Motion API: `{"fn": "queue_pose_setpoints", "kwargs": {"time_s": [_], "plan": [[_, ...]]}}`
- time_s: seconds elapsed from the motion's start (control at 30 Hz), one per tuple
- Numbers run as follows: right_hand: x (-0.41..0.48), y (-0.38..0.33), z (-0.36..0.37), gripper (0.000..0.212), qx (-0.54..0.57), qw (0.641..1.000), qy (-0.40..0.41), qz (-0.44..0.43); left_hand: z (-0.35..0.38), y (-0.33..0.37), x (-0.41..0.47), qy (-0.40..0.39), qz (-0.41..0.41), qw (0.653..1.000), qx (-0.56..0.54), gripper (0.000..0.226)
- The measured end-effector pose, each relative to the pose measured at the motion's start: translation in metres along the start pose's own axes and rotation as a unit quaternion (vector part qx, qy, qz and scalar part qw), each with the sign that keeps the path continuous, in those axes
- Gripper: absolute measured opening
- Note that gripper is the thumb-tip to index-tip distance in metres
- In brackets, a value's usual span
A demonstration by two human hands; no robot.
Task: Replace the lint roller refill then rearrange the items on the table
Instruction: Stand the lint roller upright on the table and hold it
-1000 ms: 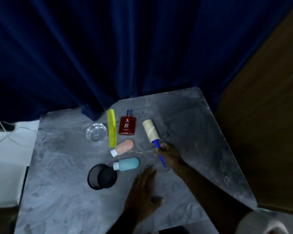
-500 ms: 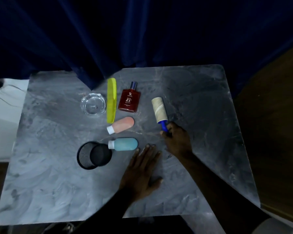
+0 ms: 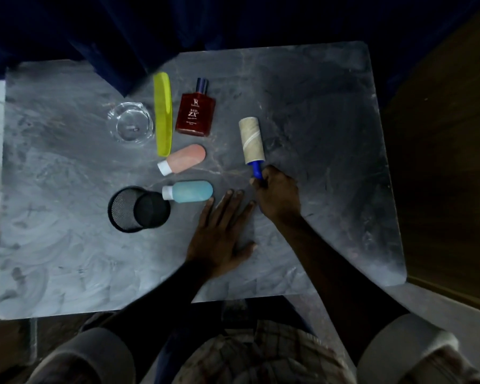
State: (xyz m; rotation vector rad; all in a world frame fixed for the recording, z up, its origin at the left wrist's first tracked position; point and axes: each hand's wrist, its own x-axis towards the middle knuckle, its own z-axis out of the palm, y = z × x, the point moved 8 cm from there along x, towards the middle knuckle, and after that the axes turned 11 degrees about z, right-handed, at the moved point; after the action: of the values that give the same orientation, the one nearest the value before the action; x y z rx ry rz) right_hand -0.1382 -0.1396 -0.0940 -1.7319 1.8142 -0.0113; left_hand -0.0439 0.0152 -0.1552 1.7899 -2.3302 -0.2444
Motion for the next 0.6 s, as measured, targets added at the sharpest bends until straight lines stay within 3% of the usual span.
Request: {"fn": "queue_pose_setpoints", "kwargs": {"time_s": [0.6], "plan": [[0.033, 0.117, -0.067, 0.036, 0.07, 0.984, 0.067, 0.147, 0.0, -0.002, 0.0, 0.013, 0.004, 1.0, 0.01, 0.092]]}}
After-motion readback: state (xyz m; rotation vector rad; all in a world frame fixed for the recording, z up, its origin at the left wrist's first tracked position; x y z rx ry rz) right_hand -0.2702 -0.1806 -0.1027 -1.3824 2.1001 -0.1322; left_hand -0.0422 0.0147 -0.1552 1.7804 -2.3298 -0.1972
